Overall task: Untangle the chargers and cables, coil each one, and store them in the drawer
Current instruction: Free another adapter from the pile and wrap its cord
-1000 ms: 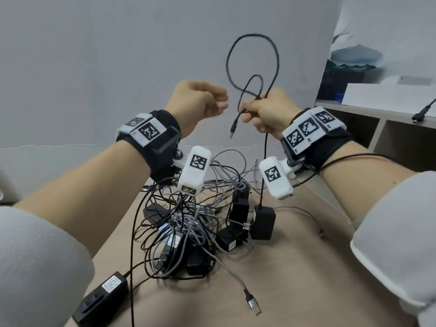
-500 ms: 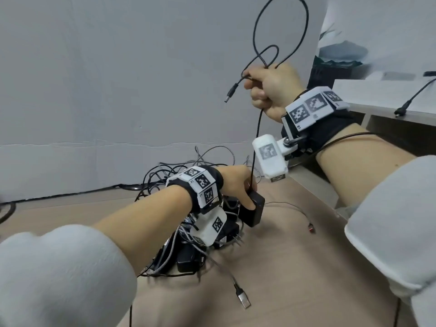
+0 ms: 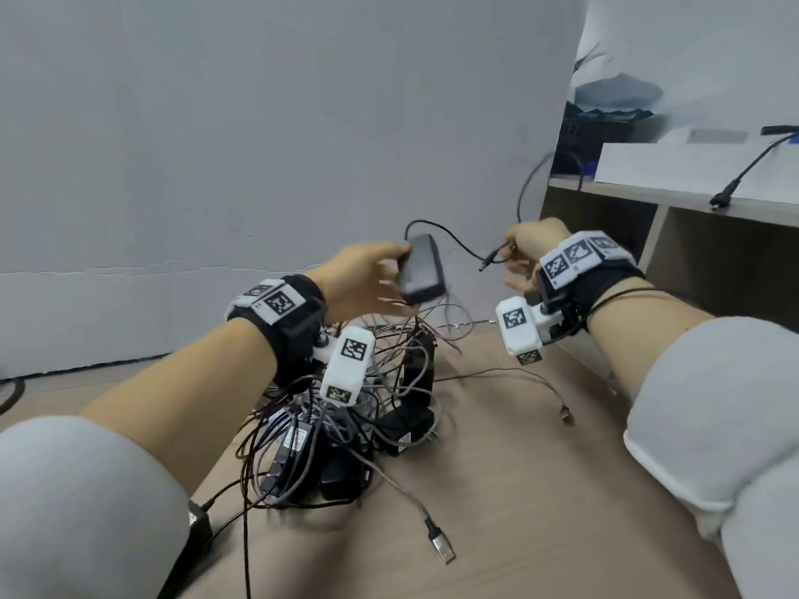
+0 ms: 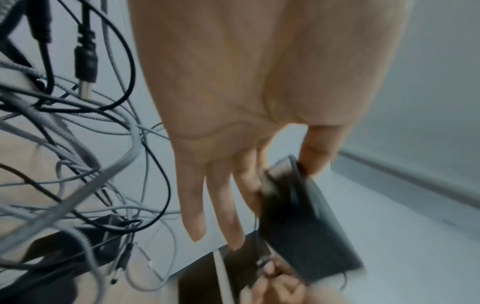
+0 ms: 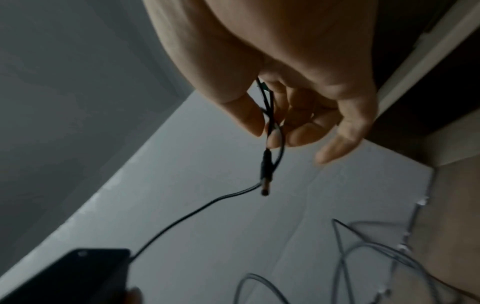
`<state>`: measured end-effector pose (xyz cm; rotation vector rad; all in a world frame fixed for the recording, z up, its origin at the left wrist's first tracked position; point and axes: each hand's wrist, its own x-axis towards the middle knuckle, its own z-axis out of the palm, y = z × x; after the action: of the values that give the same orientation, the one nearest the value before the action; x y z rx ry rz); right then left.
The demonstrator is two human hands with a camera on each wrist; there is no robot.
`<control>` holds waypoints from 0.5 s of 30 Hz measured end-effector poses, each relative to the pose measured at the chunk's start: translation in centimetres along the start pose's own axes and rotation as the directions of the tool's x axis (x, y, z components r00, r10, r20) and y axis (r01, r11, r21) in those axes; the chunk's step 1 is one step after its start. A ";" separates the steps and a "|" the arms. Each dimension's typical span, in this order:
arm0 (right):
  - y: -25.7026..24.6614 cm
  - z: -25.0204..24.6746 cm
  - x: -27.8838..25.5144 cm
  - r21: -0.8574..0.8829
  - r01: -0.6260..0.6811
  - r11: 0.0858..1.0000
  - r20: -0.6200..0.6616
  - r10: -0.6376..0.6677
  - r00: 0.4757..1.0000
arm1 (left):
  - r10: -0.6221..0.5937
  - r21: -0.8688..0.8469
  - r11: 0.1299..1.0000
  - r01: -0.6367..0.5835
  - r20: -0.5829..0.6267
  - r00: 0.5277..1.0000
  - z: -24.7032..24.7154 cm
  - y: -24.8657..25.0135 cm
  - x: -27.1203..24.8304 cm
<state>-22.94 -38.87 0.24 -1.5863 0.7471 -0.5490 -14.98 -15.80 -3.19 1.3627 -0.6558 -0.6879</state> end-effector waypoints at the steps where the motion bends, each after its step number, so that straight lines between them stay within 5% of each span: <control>1: 1.0 0.0 0.2 -0.053 -0.044 0.998 0.011 0.045 0.999 | 0.025 -0.047 0.999 -0.028 -0.066 0.998 -0.2 0.6 -0.2; 5: 3.9 0.0 0.7 -0.144 -0.192 0.971 0.084 0.205 0.975 | 0.089 0.077 0.995 -0.069 -0.290 0.953 -0.7 2.1 -0.5; 9: 4.7 0.0 1.2 -0.190 -0.292 0.938 0.153 0.322 0.934 | 0.016 0.202 0.979 0.030 -0.223 0.975 -0.7 1.9 -0.4; 12: 4.4 0.4 0.8 -0.361 -0.129 0.924 0.139 0.190 0.972 | -0.206 0.288 0.934 0.212 -0.050 0.977 0.2 0.1 -0.4; 15: 3.6 2.0 -0.6 -0.349 0.003 0.937 0.184 0.065 0.981 | -0.348 0.383 0.865 0.325 -0.009 0.938 -0.2 -2.8 -0.2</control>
<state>-22.52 -37.29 -3.61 -1.9205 0.7483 -0.2399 -15.13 -15.71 -6.00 1.8515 -0.6241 -0.9169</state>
